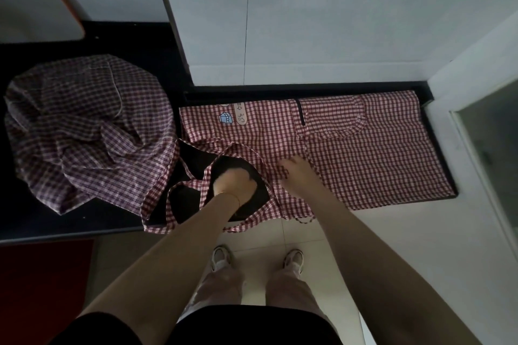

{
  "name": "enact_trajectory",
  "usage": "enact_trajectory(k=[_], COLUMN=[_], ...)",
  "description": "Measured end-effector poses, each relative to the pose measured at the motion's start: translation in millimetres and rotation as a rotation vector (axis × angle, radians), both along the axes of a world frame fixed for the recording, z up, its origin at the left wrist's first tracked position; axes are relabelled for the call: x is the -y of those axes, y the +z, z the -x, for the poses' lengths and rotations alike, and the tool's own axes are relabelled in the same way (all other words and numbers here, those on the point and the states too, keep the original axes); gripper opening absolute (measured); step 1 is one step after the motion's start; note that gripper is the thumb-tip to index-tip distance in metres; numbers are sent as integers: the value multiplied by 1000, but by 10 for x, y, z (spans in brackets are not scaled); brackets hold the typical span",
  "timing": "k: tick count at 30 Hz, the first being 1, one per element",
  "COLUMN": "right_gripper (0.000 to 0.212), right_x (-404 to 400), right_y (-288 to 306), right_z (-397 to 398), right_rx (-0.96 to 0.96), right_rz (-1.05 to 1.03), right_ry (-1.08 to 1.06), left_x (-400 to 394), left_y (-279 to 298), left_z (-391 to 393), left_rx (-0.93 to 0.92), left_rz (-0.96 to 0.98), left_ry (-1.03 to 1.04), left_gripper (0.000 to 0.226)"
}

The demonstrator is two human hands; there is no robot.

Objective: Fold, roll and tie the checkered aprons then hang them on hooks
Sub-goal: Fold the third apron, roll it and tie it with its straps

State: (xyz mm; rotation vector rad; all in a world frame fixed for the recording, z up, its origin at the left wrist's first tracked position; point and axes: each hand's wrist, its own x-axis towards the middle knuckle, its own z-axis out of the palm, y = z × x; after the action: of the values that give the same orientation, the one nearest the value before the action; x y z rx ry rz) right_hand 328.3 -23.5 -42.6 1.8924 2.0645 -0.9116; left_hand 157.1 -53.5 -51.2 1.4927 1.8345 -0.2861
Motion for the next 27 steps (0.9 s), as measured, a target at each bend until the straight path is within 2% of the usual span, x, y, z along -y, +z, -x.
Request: enact_trajectory(k=[2,3,4,7,10,12,15,17,19,21,22,25,27], right_gripper=[50,50,51,59,68,69,67,67,69,72,73,73,70], right_x=[-2,-1,-2,35,25,-14,-87,-109,-115,-109,-107,-103,-124], right_y=[2,-4,-2,-53,-77,-71,-71,-89,-100,-114,-129,-133,-121], right_z=[28,60,96,210,251,248,267,266,293,328,344,381,401], right_rx=[-18,-33,-55,-90,-57,-71,-59,-21,11,39,46,44,45], right_rz=[-49,-71,-85,-56,-37,-37,-65,-70,-62,-51,-43,-17,-20], right_ry=[-40,-53,-61,-40,-39,-80,-130,-137,-134,-129,-129,-142,-133], left_x=[-34,-58,-99,-206,-279,-333,-321,-249,-201,-236,-275,-318,-263], left_y=[31,18,5,-75,-62,-1,281,368,408,432,441,478,411], left_z=[135,209,283,439,531,587,672,738,846,905,916,841,735], left_rx=[-167,-210,-222,-112,178,244,110,-61,-201,-300,-308,-301,-215], left_rz=[-409,-497,-501,-401,-296,-163,209,517,624,628,544,-8,-311], left_ry=[169,204,216,235,332,142,-244,-316,-271,-300,-296,-234,-161], left_gripper=[20,25,33,39,33,31,35,32,35,41,37,29,27])
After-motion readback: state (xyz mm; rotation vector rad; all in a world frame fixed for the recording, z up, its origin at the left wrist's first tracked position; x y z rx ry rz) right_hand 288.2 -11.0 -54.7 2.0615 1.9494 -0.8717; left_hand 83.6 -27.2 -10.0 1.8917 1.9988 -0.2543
